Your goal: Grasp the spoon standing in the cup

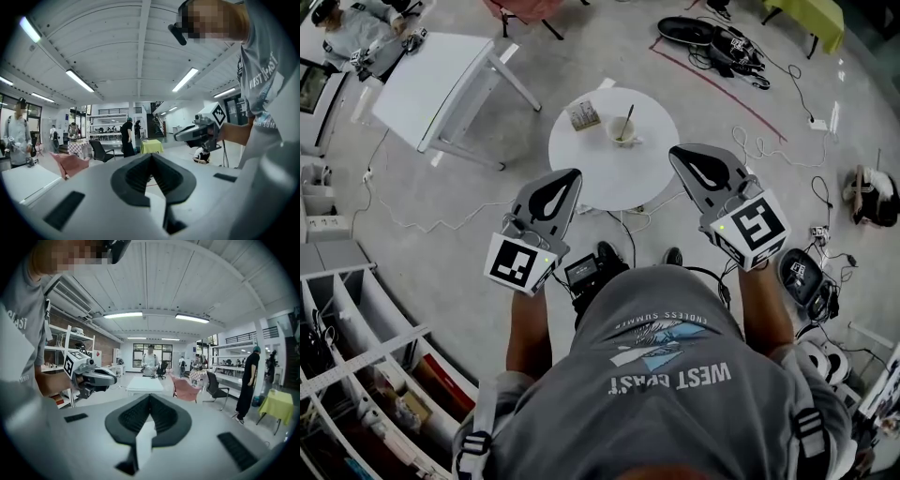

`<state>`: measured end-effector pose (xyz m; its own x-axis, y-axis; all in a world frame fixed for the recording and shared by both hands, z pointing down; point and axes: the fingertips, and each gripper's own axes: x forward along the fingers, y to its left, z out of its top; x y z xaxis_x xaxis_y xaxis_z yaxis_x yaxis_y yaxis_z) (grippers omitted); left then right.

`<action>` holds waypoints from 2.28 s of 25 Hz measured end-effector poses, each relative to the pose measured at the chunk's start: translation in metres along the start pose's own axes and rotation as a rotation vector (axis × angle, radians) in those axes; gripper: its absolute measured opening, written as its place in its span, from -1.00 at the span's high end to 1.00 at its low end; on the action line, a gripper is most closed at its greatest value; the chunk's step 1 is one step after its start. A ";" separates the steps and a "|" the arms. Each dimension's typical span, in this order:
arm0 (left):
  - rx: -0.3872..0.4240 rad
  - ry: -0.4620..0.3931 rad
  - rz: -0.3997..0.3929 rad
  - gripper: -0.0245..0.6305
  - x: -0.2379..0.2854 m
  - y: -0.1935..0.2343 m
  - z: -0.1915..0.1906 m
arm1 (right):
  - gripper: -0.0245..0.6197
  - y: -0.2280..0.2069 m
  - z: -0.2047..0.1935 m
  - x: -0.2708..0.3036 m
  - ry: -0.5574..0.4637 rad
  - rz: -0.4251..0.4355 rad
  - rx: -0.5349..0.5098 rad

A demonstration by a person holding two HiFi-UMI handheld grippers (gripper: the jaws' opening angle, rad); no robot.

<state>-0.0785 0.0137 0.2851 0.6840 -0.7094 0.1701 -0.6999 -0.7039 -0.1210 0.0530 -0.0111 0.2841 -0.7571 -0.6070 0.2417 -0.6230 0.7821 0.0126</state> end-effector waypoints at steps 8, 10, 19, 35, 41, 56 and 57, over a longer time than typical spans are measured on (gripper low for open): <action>-0.009 -0.064 -0.059 0.92 -0.004 0.038 0.009 | 0.91 0.010 0.019 0.032 0.003 -0.051 -0.017; -0.008 -0.078 -0.070 0.92 -0.009 0.046 0.010 | 0.92 0.013 0.023 0.039 0.007 -0.066 -0.019; -0.040 -0.096 -0.077 0.92 -0.023 0.065 -0.001 | 0.91 0.020 0.025 0.062 0.039 -0.067 -0.027; -0.064 0.016 0.112 0.92 0.021 0.092 -0.016 | 0.92 -0.055 0.008 0.114 0.035 0.112 0.026; -0.069 0.049 0.176 0.92 0.050 0.091 -0.017 | 0.91 -0.085 -0.001 0.129 0.034 0.186 0.029; -0.123 0.105 0.241 0.92 0.065 0.094 -0.041 | 0.91 -0.112 -0.043 0.165 0.112 0.250 0.075; -0.125 0.107 0.237 0.92 0.066 0.097 -0.042 | 0.91 -0.113 -0.046 0.168 0.118 0.245 0.084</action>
<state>-0.1101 -0.0998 0.3259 0.4775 -0.8410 0.2544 -0.8620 -0.5045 -0.0497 0.0055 -0.1948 0.3682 -0.8622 -0.3769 0.3386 -0.4420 0.8861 -0.1394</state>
